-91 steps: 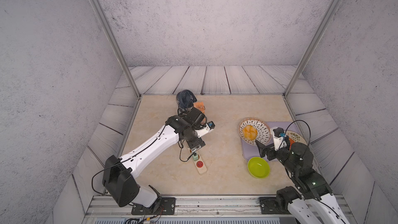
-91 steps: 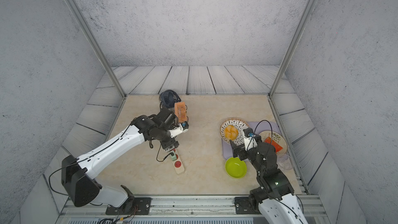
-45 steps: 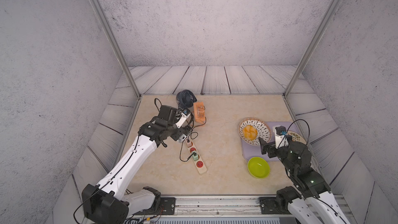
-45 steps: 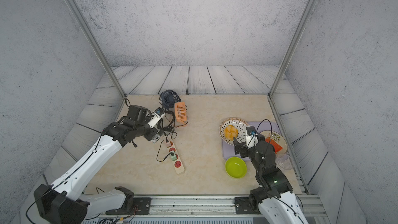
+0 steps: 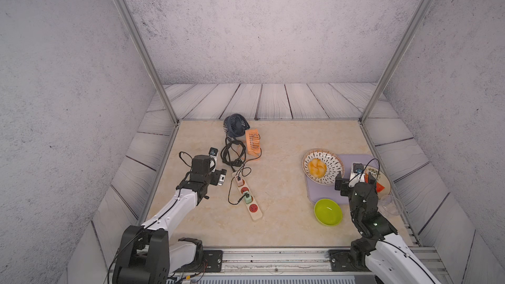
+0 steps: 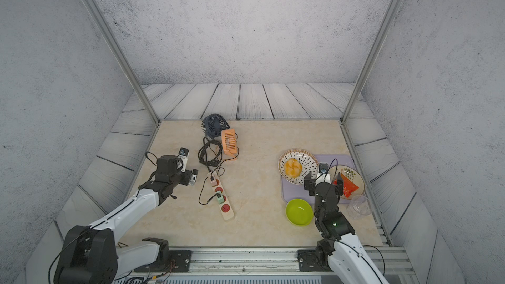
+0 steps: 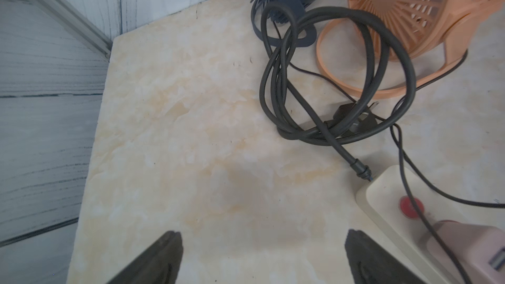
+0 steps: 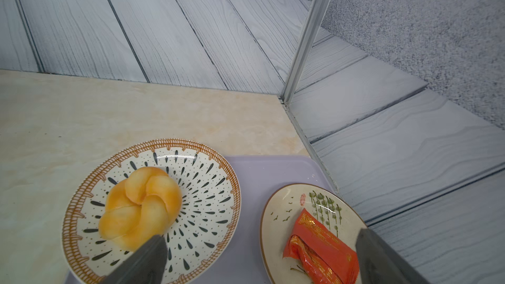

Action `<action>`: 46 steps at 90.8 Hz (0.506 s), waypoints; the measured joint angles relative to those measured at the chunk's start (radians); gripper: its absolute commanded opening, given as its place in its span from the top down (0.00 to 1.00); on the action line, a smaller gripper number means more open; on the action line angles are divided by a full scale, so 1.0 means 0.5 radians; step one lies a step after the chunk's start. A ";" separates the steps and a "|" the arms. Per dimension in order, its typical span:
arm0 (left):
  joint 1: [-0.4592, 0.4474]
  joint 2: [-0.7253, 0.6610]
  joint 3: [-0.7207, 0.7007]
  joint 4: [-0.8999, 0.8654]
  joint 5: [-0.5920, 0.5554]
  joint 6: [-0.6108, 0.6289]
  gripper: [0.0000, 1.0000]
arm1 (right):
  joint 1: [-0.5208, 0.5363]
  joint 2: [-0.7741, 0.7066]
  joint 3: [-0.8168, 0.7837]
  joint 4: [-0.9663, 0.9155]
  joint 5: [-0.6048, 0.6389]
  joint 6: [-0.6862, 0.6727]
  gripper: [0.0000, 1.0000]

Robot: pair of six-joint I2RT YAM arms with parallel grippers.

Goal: Plug the desk fan into the power strip
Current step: Reset both arms

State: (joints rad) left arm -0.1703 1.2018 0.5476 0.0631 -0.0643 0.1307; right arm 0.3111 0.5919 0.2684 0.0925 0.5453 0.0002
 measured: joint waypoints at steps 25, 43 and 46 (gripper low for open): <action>0.040 0.164 -0.309 0.739 -0.081 -0.087 0.00 | -0.022 0.359 -0.067 0.430 0.053 -0.075 0.01; 0.042 0.243 -0.311 1.096 -0.158 -0.115 0.00 | -0.088 0.803 -0.080 0.811 0.064 -0.079 0.01; 0.044 0.253 -0.311 1.132 -0.166 -0.117 0.00 | -0.098 0.874 -0.080 0.884 0.063 -0.083 0.01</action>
State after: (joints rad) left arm -0.1482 1.3281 0.3923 0.6292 -0.1474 0.0719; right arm 0.2619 1.0290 0.2283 0.5346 0.5766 -0.0414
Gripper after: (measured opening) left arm 0.996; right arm 0.991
